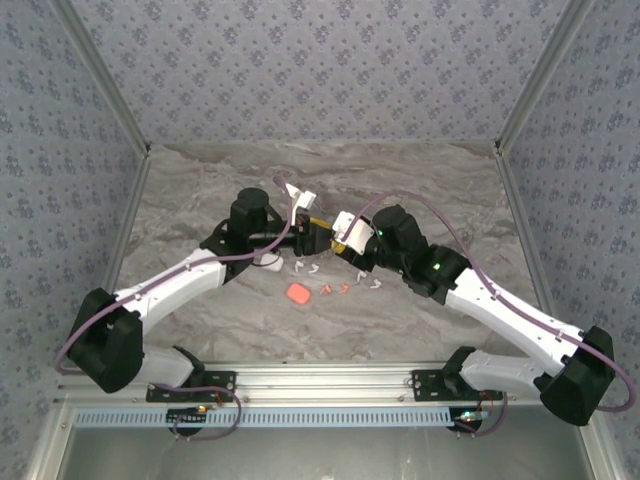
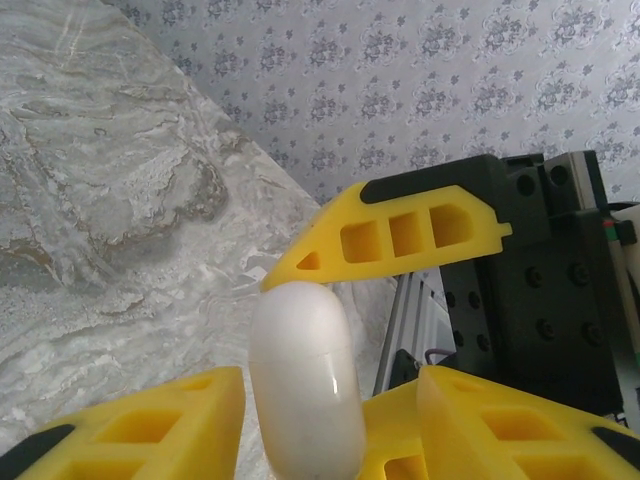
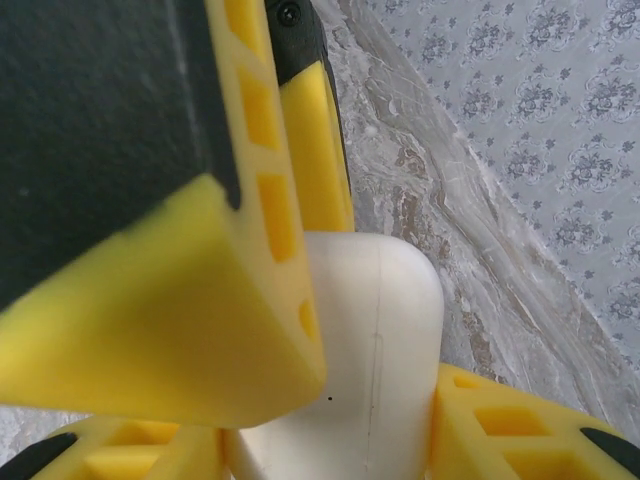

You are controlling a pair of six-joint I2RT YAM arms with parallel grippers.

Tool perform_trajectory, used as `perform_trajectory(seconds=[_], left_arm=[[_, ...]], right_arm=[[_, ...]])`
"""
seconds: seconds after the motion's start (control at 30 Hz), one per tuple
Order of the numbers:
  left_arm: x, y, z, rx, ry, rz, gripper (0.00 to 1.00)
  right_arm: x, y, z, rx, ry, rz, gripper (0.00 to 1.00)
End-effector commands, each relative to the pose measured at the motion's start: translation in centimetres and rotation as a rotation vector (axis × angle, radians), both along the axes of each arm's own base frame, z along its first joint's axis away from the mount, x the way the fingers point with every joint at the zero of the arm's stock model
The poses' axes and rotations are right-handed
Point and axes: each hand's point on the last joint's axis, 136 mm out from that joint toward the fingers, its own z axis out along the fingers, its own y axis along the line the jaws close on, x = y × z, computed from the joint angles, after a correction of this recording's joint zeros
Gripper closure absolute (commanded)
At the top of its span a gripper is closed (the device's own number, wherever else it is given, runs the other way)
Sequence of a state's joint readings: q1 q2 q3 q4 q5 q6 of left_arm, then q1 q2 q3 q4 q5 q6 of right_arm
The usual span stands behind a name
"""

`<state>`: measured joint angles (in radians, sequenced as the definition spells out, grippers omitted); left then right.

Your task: Insert the wireless bluetooth earbuds into the charging case

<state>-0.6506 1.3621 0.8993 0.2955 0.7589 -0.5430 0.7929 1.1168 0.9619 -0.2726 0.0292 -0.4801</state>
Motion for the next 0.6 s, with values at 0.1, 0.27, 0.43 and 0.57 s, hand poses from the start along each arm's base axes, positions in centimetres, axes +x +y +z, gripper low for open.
perform_trajectory(seconds=[0.1,0.27,0.43,0.57], left_arm=[[-0.5,-0.7,2.1,-0.044,-0.053,-0.051,0.64],[-0.7,-0.6,2.1,-0.045,-0.056,-0.060,0.79],[-0.6,-0.4,2.2,-0.042,-0.069,-0.040,0.84],[0.6,0.4,2.7,-0.047,-0.113,0.067,0.91]], right_arm=[[-0.5,0.4,0.7,0.026,-0.012,0.025,0.53],[-0.6,0.4,0.8,0.032,-0.006,0.028,0.51],[-1.0,0.1,0.8,0.043,0.056,0.043,0.31],[-1.9,-1.0,0.9,0.091,0.143,0.054,0.04]])
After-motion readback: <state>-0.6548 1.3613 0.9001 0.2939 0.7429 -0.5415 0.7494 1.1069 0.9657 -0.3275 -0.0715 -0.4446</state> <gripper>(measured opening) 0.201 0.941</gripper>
